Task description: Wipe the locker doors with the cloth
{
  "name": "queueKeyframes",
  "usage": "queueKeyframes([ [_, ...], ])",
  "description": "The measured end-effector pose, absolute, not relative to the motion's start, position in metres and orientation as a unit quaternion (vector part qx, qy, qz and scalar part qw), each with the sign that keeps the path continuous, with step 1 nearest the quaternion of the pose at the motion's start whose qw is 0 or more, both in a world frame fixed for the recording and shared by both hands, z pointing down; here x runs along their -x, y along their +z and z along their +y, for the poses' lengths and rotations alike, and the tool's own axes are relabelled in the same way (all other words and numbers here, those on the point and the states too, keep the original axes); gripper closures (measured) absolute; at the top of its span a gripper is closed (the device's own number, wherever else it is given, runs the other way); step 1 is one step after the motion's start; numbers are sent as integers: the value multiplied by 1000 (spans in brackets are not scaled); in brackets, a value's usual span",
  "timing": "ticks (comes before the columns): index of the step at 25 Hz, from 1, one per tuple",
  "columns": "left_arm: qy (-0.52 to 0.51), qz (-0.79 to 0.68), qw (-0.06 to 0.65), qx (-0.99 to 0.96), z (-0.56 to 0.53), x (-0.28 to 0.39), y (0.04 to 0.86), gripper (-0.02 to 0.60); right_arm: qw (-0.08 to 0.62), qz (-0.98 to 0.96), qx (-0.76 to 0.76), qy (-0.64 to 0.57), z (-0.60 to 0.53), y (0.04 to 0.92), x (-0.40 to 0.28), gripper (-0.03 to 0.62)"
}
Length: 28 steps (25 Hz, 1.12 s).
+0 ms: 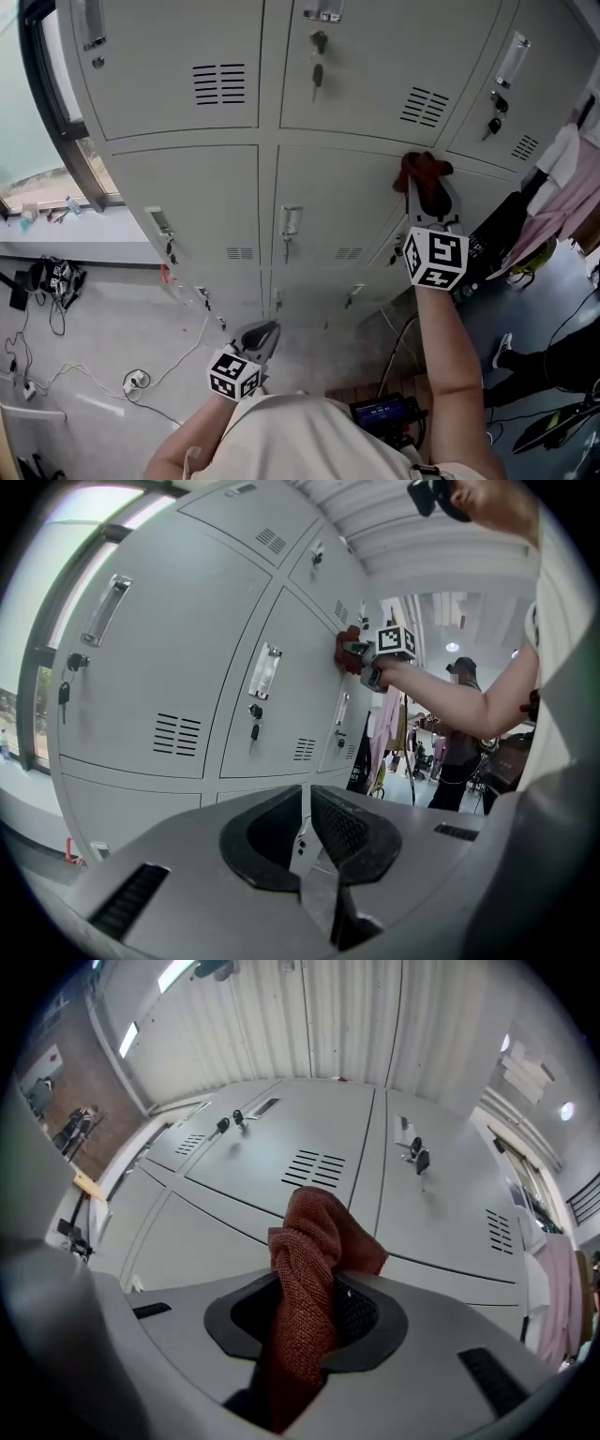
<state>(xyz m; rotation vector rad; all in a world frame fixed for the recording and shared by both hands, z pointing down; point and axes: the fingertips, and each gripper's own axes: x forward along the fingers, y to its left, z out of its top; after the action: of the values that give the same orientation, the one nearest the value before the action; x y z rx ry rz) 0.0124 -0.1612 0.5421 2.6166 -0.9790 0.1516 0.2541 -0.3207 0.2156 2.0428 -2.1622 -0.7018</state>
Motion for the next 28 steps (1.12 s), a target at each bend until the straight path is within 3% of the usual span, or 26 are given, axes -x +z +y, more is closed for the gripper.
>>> queueKeyframes([
  [15,47,-375,188,-906,-157,15,551,546,56,-799,-511,-312,-331,218,-37,478],
  [21,44,-387,191,-901,-157,26,552,546,153,-813,-431,-361,-331,253,23,478],
  [25,44,-383,194,-902,-156,20,552,546,254,-778,-372,-439,-324,297,29,478],
  [28,50,-373,192,-906,-157,14,553,546,246,-778,-401,-416,-326,299,-10,478],
])
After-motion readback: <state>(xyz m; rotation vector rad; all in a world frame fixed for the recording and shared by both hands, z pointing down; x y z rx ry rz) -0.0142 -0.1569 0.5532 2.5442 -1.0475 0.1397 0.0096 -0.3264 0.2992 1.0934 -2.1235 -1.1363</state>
